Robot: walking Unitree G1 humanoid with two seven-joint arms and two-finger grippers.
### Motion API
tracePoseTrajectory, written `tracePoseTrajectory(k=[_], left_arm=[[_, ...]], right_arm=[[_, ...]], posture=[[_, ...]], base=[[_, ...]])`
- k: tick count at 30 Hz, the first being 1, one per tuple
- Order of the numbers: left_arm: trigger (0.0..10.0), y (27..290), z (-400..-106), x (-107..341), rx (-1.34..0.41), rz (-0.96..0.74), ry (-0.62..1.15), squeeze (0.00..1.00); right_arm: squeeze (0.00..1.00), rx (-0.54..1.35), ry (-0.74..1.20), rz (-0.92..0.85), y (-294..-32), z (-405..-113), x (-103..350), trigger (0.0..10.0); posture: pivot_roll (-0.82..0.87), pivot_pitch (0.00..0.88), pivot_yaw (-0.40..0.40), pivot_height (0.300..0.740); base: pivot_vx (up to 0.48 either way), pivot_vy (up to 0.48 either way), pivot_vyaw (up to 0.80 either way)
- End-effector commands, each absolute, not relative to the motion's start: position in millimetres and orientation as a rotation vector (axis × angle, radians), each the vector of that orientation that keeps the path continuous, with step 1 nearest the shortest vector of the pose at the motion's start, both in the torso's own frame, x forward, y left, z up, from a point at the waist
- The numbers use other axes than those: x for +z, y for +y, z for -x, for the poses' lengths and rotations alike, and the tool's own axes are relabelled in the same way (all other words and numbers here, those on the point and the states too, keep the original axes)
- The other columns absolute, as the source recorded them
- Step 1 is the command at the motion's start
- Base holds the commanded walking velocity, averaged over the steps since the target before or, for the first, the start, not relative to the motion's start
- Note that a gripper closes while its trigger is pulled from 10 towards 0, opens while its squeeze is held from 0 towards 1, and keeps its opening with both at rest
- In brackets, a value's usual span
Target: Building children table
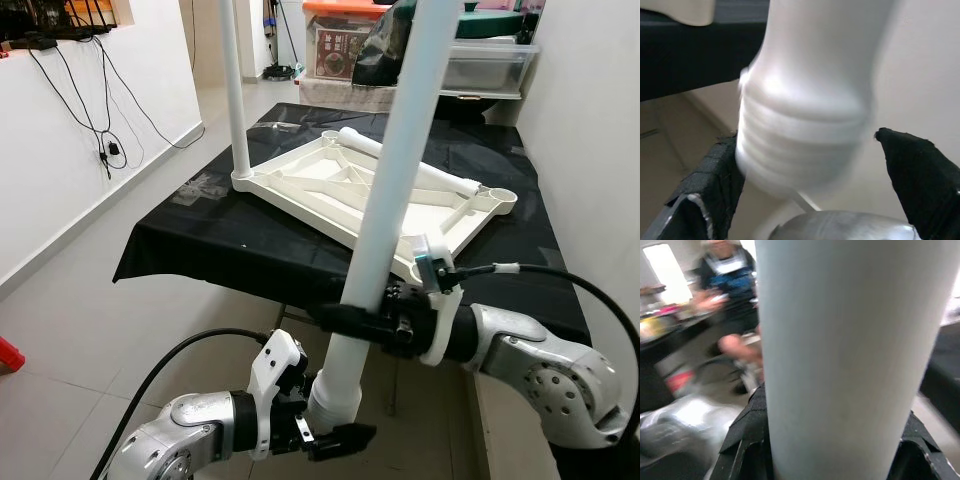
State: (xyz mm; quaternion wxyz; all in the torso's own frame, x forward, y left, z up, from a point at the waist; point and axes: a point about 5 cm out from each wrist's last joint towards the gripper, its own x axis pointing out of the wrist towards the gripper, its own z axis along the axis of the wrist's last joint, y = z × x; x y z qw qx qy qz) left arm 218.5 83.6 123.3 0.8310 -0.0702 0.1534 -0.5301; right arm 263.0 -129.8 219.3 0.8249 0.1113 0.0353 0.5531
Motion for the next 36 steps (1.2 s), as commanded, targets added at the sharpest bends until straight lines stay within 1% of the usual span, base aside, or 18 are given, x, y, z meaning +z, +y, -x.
tracePoseTrajectory(k=[1, 2, 3, 6, 10, 11, 12, 13, 14, 16, 18, 19, 21, 28, 29, 30, 31, 36], left_arm=[[10.0, 85, -219, 119, -1.085, 0.143, 0.335, 1.00], [10.0, 85, -219, 119, -1.085, 0.143, 0.335, 1.00], [10.0, 85, -220, 117, -1.059, 0.138, 0.329, 0.00], [10.0, 83, -222, 117, -1.015, 0.129, 0.311, 0.00], [10.0, 82, -223, 118, -1.000, 0.129, 0.300, 0.00], [10.0, 81, -224, 120, -0.977, 0.126, 0.281, 0.00], [10.0, 81, -224, 120, -0.977, 0.126, 0.281, 0.00], [10.0, 80, -225, 123, -0.957, 0.129, 0.263, 0.00], [10.0, 80, -225, 123, -0.957, 0.129, 0.263, 0.00], [10.0, 78, -225, 128, -0.935, 0.132, 0.235, 0.00], [10.0, 75, -221, 133, -0.932, 0.129, 0.215, 0.00], [10.0, 75, -221, 133, -0.932, 0.129, 0.215, 0.00], [10.0, 72, -219, 139, -0.928, 0.131, 0.192, 0.00], [10.0, 71, -225, 149, -0.848, 0.099, 0.120, 0.00], [10.0, 72, -227, 151, -0.833, 0.101, 0.114, 0.00], [10.0, 72, -227, 151, -0.833, 0.101, 0.114, 0.00], [10.0, 72, -230, 152, -0.814, 0.102, 0.103, 0.00], [10.0, 74, -237, 156, -0.776, 0.103, 0.075, 0.00]], right_arm=[[0.00, 1.087, 0.046, -0.226, -141, -270, 220, 0.0], [0.00, 1.087, 0.046, -0.226, -141, -270, 220, 0.0], [0.00, 1.013, 0.028, -0.222, -151, -276, 221, 0.0], [0.00, 0.839, -0.031, -0.200, -174, -293, 228, 0.0], [0.00, 0.774, -0.050, -0.192, -179, -300, 230, 0.0], [0.00, 0.690, -0.075, -0.177, -184, -308, 233, 0.0], [0.00, 0.690, -0.075, -0.177, -184, -308, 233, 0.0], [0.00, 0.591, -0.102, -0.166, -190, -317, 235, 0.0], [0.00, 0.591, -0.102, -0.166, -190, -317, 235, 0.0], [0.00, 0.432, -0.150, -0.161, -198, -332, 241, 0.0], [0.00, 0.333, -0.190, -0.151, -202, -340, 245, 0.0], [0.00, 0.333, -0.190, -0.151, -202, -340, 245, 0.0], [0.00, 0.224, -0.238, -0.138, -208, -351, 252, 0.0], [0.00, 0.119, -0.313, -0.123, -211, -358, 264, 0.0], [0.00, 0.109, -0.322, -0.112, -210, -357, 265, 3.4], [0.00, 0.109, -0.322, -0.112, -210, -357, 265, 3.4], [0.00, 0.109, -0.341, -0.107, -206, -355, 267, 10.0], [0.00, 0.123, -0.367, -0.107, -196, -350, 267, 10.0]], posture=[[0.15, 0.001, -0.033, 0.740], [0.15, 0.001, -0.033, 0.740], [0.15, 0.000, -0.034, 0.740], [0.15, 0.000, -0.036, 0.740], [0.15, 0.000, -0.038, 0.740], [0.15, 0.000, -0.038, 0.740], [0.15, 0.000, -0.038, 0.740], [0.15, 0.003, -0.037, 0.740], [0.15, 0.003, -0.037, 0.740], [0.16, 0.013, -0.038, 0.740], [0.16, 0.034, -0.037, 0.740], [0.16, 0.034, -0.037, 0.740], [0.17, 0.075, -0.041, 0.740], [0.17, 0.093, -0.050, 0.740], [0.17, 0.093, -0.050, 0.740], [0.17, 0.093, -0.050, 0.740], [0.17, 0.091, -0.051, 0.740], [0.16, 0.076, -0.049, 0.740]], base=[[0.000, 0.000, 0.00], [0.000, 0.000, 0.00], [0.000, 0.000, 0.00], [0.000, 0.000, 0.00], [0.000, 0.000, 0.00], [0.000, 0.000, 0.00], [0.000, 0.000, 0.00], [0.000, 0.000, 0.00], [0.000, 0.000, 0.00], [0.000, 0.000, 0.00], [0.000, 0.000, 0.00], [0.000, 0.000, 0.00], [0.000, 0.000, 0.00], [0.000, 0.000, 0.00], [0.000, 0.000, 0.00], [0.000, 0.000, 0.00], [0.000, 0.000, 0.00], [0.243, 0.000, 0.00]])
